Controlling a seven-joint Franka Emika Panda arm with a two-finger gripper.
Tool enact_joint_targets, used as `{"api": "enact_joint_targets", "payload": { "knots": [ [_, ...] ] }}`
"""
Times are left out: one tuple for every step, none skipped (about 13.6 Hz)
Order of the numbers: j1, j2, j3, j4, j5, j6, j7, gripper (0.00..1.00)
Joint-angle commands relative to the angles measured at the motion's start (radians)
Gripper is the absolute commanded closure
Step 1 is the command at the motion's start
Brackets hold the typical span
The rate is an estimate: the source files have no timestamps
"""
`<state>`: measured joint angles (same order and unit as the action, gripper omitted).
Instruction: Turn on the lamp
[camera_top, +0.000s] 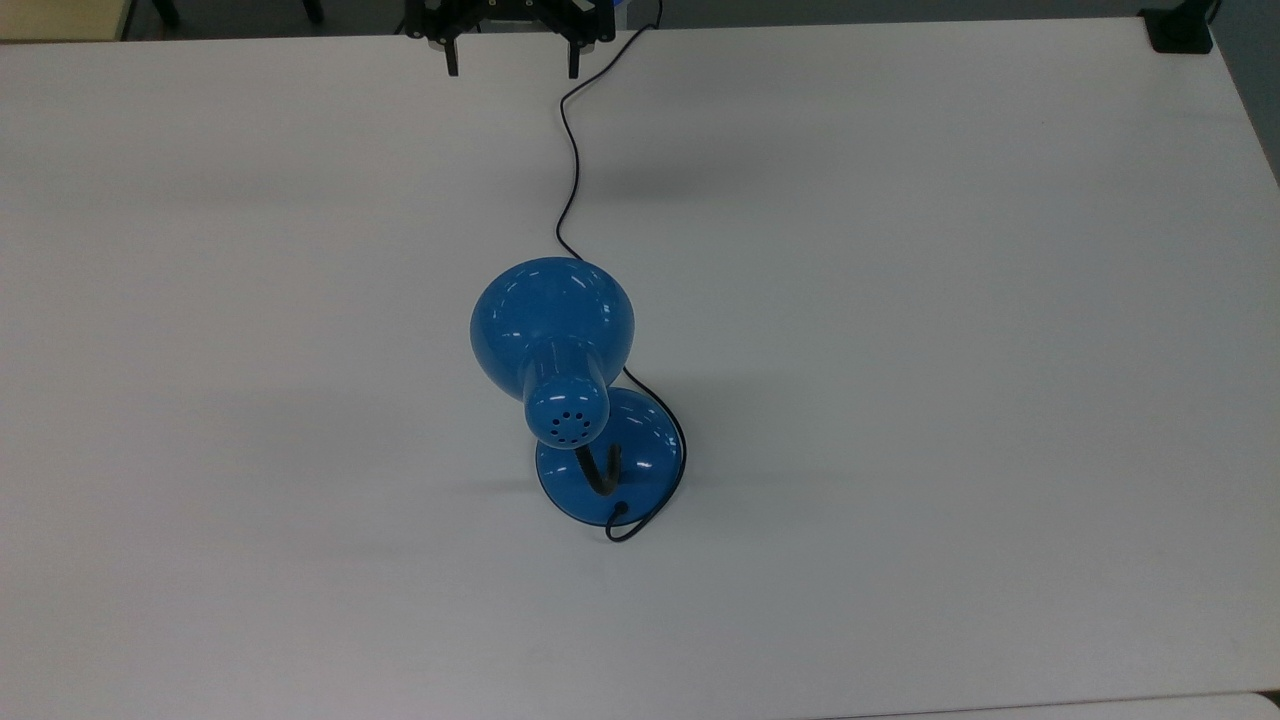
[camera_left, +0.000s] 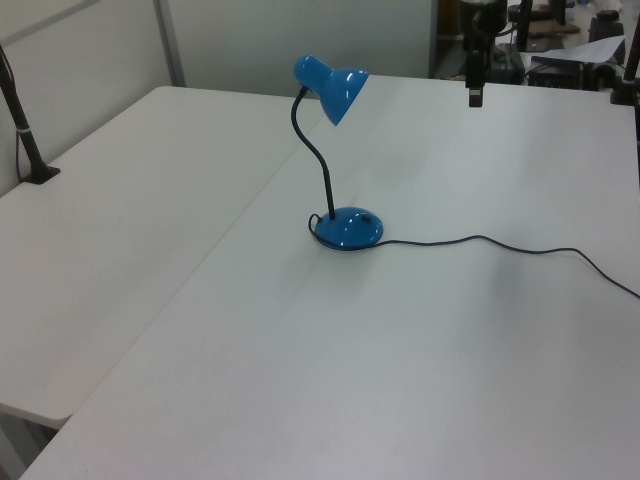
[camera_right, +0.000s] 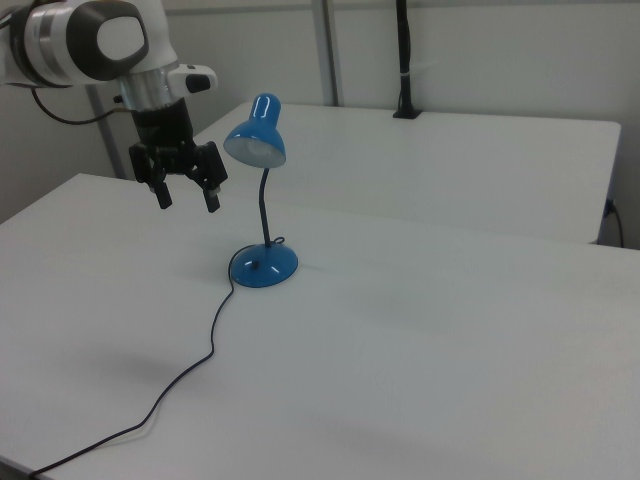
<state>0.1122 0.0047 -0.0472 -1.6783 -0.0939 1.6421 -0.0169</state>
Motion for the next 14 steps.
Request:
{"api": "enact_joint_targets", "payload": {
  "knots": [
    [0.014,0.0,-0.025,0.019,0.016,-0.027,0.011,0.0],
    [0.014,0.001,-0.025,0.02,0.016,-0.025,0.011,0.0],
    [0.014,0.003,-0.025,0.02,0.016,-0.021,0.011,0.0],
    [0.014,0.004,-0.025,0.02,0.016,-0.019,0.011,0.0],
    [0.015,0.004,-0.025,0.02,0.016,-0.019,0.011,0.0],
    [0.014,0.004,-0.025,0.02,0.016,-0.022,0.011,0.0],
    [0.014,0.004,-0.025,0.02,0.016,-0.021,0.011,0.0],
    [0.012,0.004,-0.026,0.022,0.016,-0.019,0.011,0.0],
    [0.012,0.004,-0.026,0.022,0.016,-0.019,0.011,0.0],
    [0.012,0.004,-0.028,0.022,0.016,-0.016,0.012,0.0],
    [0.012,0.004,-0.028,0.02,0.017,-0.016,0.011,0.01],
    [0.012,0.004,-0.028,0.02,0.017,-0.015,-0.001,0.19],
    [0.012,0.006,-0.028,0.02,0.019,-0.013,-0.009,0.55],
    [0.012,0.006,-0.028,0.02,0.022,-0.013,-0.009,0.74]
  ]
}}
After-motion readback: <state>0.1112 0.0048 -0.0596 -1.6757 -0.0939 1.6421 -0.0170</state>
